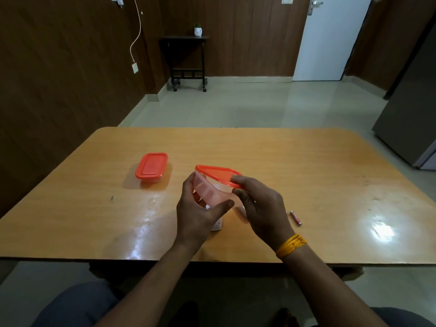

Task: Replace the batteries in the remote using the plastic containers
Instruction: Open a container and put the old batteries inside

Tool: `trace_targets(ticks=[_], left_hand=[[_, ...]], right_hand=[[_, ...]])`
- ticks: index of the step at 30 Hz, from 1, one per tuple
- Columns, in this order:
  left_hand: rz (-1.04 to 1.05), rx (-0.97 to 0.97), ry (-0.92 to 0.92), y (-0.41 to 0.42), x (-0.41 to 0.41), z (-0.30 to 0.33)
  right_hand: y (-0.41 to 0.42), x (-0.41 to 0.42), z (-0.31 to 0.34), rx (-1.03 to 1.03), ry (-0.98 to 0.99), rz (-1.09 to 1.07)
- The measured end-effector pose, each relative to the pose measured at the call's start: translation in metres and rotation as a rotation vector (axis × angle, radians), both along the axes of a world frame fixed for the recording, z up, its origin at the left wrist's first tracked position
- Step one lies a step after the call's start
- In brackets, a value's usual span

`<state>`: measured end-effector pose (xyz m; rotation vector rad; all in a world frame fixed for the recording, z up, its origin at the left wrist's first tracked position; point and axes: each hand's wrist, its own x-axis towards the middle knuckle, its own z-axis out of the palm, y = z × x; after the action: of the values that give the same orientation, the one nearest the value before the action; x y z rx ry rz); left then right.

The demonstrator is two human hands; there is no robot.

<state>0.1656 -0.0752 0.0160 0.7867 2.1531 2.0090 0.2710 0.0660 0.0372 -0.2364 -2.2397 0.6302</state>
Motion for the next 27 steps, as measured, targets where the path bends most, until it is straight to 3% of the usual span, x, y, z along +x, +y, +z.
trace_targets(ticks=[3,7,15,27], left_hand=[[-0.026,-0.020,-0.027,0.001,0.003,-0.006],[-0.029,0.013,-0.083,0.003,0.011,-0.007],[-0.049,0.036,-0.103,0.013,0.014,-0.011],[-0.004,-0.045,-0.053,0.067,0.027,-0.013]], right_hand=[[0.001,-0.001,0.001,0.011,0.062,-0.084],[0.020,-0.006,0.009,-0.120,0.115,-0.193],[0.043,0.008,0.010,-0.232,0.055,-0.170],[0.140,0.064,-0.004,-0.729,0.121,-0.581]])
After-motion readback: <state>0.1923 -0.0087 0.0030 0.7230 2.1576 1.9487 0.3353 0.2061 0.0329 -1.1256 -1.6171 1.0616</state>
